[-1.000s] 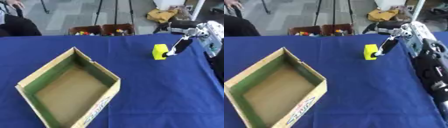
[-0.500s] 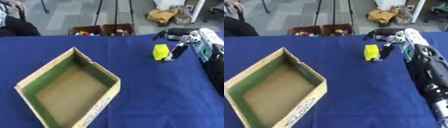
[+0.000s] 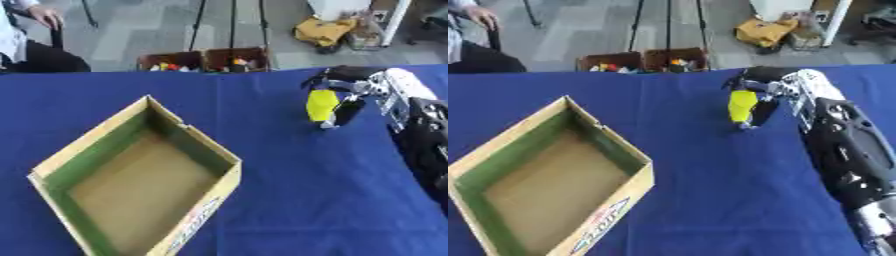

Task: Pick up objects on the table and place them in the box.

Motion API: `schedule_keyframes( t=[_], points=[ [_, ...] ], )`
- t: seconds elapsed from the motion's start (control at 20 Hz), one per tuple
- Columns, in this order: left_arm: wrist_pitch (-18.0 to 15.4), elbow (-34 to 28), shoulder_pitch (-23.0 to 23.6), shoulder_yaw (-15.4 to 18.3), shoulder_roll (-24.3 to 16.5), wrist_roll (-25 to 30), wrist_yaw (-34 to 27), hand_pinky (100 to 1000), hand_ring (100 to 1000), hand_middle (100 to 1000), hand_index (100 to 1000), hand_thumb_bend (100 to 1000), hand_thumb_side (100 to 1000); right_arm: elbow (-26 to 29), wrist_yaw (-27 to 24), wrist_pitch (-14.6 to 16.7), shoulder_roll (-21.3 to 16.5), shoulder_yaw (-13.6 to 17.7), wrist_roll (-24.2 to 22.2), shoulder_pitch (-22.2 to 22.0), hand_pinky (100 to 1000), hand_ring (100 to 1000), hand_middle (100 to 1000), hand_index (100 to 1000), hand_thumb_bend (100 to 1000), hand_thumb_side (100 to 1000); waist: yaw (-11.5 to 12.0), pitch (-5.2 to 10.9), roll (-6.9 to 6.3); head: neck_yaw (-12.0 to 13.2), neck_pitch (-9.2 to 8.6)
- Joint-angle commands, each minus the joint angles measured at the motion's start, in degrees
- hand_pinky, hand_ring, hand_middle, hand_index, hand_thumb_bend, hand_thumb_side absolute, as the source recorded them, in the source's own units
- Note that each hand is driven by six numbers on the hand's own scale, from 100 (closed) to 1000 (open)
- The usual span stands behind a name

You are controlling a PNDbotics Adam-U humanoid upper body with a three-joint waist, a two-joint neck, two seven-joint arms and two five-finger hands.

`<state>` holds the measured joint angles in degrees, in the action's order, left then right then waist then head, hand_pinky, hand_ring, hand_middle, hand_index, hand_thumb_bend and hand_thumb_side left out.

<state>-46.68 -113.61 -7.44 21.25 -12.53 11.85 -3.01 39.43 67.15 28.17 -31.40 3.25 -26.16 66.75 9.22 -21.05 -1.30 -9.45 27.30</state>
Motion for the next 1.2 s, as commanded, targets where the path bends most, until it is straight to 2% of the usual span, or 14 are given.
schedule_keyframes(
  t=[0.05,0.3,0.6,0.8,1.2],
  points=[
    [-0.1,-1.0,-0.3,0.0,-0.4,0.3,0.3,751,692,815,959,100,973,0.4,0.0,-0.9,-0.1,0.9,0.6,1.6,844,894,631,956,545,312,0.2,-0.18,-0.07,-0.3,-0.75],
    [0.0,-1.0,-0.5,-0.1,-0.4,0.5,0.4,751,691,815,957,100,972,1.1,-1.2,-1.6,-0.1,1.1,0.4,2.1,843,892,612,954,544,319,0.2,-0.26,-0.03,-0.5,-0.82],
    [0.1,-1.0,-0.3,0.0,-0.2,0.6,0.5,752,691,815,957,100,972,1.3,-1.4,-1.8,-0.4,1.2,-0.4,2.4,841,892,660,957,532,319,0.0,-0.21,-0.09,-0.5,-0.77],
    [0.2,-1.0,-0.4,0.0,-0.3,0.6,0.6,752,690,815,957,100,970,2.0,-3.1,-0.5,-2.7,0.9,-1.1,1.4,841,892,709,956,522,323,-0.3,-0.18,0.03,-0.4,-0.77],
    [0.4,-1.0,-0.4,0.0,-0.4,0.5,0.6,752,689,816,957,100,967,2.7,-5.5,-0.4,-4.5,0.7,-2.0,0.7,841,893,709,955,519,322,-0.5,-0.01,0.08,-0.4,-0.98]
  ],
)
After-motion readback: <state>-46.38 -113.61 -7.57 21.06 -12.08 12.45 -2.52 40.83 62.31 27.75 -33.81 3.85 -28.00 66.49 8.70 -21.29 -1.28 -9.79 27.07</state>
